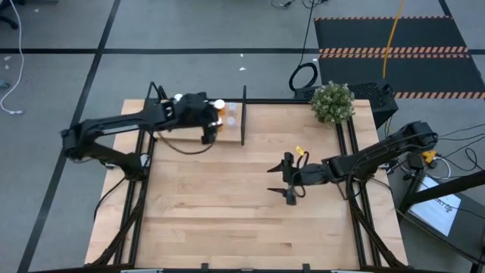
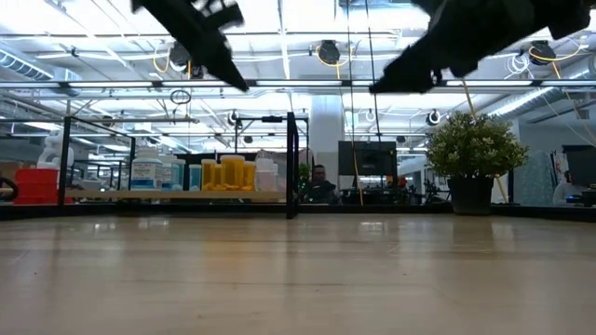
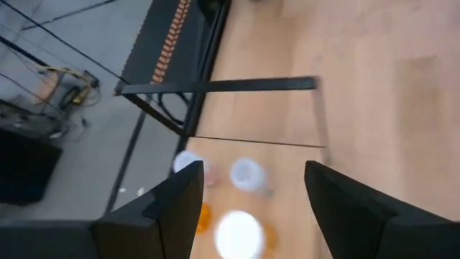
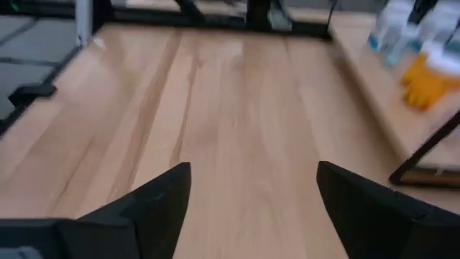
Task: Pick and place medicine bottles onto shelf by color
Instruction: Return to Home Position
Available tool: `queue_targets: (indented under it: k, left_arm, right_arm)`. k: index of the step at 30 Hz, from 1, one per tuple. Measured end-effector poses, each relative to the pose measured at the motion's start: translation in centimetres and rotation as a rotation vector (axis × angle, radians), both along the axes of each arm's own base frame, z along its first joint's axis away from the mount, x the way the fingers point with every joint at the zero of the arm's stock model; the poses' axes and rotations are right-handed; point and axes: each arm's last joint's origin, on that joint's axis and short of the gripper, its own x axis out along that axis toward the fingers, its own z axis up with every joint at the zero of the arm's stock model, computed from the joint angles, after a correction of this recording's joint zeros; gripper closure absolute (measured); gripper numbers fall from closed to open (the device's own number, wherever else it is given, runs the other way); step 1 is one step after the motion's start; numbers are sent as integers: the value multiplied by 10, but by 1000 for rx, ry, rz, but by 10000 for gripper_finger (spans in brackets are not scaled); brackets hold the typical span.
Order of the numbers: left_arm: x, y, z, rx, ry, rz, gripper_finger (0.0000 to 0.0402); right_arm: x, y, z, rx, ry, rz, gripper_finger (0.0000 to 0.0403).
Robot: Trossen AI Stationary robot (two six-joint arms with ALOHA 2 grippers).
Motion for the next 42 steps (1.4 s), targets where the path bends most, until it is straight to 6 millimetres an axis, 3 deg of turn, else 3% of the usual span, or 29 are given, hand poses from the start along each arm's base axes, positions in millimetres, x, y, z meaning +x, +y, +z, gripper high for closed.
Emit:
queue_targets:
  k: [7,11,20,26,34,42]
  left_arm:
    - [-35,-47,33,-85,-97,-50,202]
    - [-50,-72,35,-118,-151,-120,247]
    - [-79,-103,-12,-160,-321,-251,320]
    - [-90,-110,-49,-202,-412,-311,343]
    - [-97,-117,-104,-254,-520,-321,373]
    - [-106,-116,-128,-267,-511,-305,398]
  right_arm:
    - [-17,-8,27,-83,-80,33,182]
    - [-28,-14,37,-110,-89,31,240]
    - [-42,-25,46,-111,-93,-2,347]
    - [-49,-27,31,-100,-133,-7,395]
    - [-65,-31,-6,-98,-143,-8,398]
    - [-93,-38,-38,-120,-313,7,402]
